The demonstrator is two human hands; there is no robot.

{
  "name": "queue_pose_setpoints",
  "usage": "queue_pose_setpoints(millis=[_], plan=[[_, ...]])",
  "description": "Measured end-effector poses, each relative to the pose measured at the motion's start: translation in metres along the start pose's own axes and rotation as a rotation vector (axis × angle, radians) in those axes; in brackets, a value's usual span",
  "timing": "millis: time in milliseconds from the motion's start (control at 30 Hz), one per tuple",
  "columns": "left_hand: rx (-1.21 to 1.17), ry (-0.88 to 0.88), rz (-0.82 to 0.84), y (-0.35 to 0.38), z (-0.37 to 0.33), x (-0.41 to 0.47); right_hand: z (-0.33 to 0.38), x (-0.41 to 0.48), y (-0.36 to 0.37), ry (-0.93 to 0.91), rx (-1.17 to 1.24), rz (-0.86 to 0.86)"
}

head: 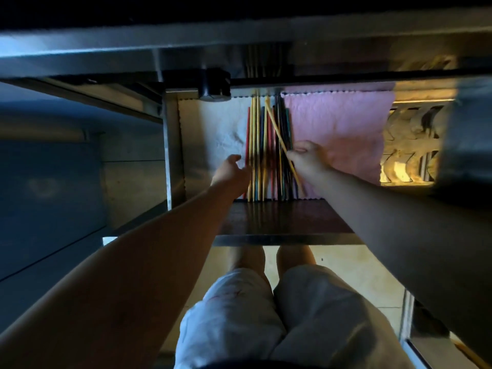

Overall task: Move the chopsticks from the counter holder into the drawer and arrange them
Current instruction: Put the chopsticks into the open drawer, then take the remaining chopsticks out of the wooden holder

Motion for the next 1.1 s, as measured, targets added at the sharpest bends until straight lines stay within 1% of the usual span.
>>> queue_pose_setpoints(millis=[100,233,333,433,533,633,733,867,1000,1100], plan=[[0.065,0.023,0.037,-0.009,-0.001,-0.04,0.018,-0.036,-0.013,-0.072,-0.086,0.031],[0.183,0.076,-0.008,-0.034,-0.005,-0.098,0.051,-0.091,-0.033,-0.195,-0.239,0.075],[0.308,0.21,-0.097,-0.054,-0.015,-0.143,0.074,-0.13,-0.049,-0.309,-0.385,0.1],[0.41,0.3,-0.187,-0.073,-0.021,-0.188,0.101,-0.165,-0.071,-0.477,-0.592,0.05],[0.422,0.353,-0.283,-0.088,-0.022,-0.229,0.123,-0.197,-0.085,-0.625,-0.795,0.032],[0.391,0.381,-0.401,-0.097,-0.019,-0.267,0.135,-0.22,-0.095,-0.726,-0.919,0.056],[0.316,0.344,-0.541,-0.104,-0.006,-0.301,0.149,-0.243,-0.101,-0.828,-0.981,0.083],[0.172,0.216,-0.685,-0.108,0.027,-0.342,0.169,-0.274,-0.095,-1.021,-1.022,0.103],[0.07,0.077,-0.771,-0.108,0.072,-0.374,0.182,-0.306,-0.067,-1.188,-1.098,0.177],[0.021,-0.013,-0.825,-0.109,0.107,-0.396,0.193,-0.338,-0.037,-1.292,-1.099,0.257]])
Point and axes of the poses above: each hand's wrist, its own x-axis towards the middle knuckle, its own y-axis out of the palm, z = x × y, the point moved 9 cm from there along x, towards the middle knuckle, and after that the axes turned 8 degrees about -y, right-handed, at the moved point
